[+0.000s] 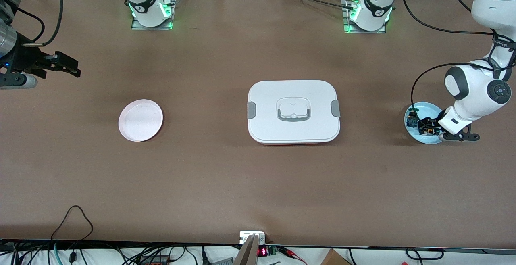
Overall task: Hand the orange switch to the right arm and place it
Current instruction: 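Close the left gripper on the orange switch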
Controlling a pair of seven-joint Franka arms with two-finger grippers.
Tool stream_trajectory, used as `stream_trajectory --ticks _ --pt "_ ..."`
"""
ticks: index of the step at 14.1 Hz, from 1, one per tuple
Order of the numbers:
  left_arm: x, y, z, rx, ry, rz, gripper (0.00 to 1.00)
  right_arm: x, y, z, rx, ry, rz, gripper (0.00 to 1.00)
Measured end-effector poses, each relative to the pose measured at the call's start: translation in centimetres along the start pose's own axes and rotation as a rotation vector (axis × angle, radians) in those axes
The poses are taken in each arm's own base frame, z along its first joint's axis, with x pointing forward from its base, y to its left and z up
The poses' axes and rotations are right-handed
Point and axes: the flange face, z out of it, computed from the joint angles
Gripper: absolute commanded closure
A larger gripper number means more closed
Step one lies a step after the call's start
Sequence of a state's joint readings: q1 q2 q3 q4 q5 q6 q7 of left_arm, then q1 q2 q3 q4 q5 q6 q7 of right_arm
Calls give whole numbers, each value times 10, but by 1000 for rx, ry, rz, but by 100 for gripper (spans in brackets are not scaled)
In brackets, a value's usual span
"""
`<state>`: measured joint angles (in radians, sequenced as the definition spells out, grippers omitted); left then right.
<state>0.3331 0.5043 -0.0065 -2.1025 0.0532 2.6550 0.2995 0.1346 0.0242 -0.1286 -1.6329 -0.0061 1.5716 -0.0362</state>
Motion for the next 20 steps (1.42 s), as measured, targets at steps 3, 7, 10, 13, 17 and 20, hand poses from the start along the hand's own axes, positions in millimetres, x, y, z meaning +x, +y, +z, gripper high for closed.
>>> stream_trajectory --ticks 3,7,10,13,17,20 --pt "1 4 0 -7 3 4 0 0 0 0 0 0 0 0" --pt "1 5 1 -19 7 2 4 0 0 0 0 0 0 0" --pt "2 5 1 -20 9 3 23 0 0 0 0 0 0 0" --pt "3 5 1 -19 13 3 58 0 0 0 0 0 0 0" --pt "6 5 -1 -18 21 4 71 0 0 0 0 -1 0 0" --pt "13 4 -7 -13 38 12 77 0 0 0 0 -1 0 0"
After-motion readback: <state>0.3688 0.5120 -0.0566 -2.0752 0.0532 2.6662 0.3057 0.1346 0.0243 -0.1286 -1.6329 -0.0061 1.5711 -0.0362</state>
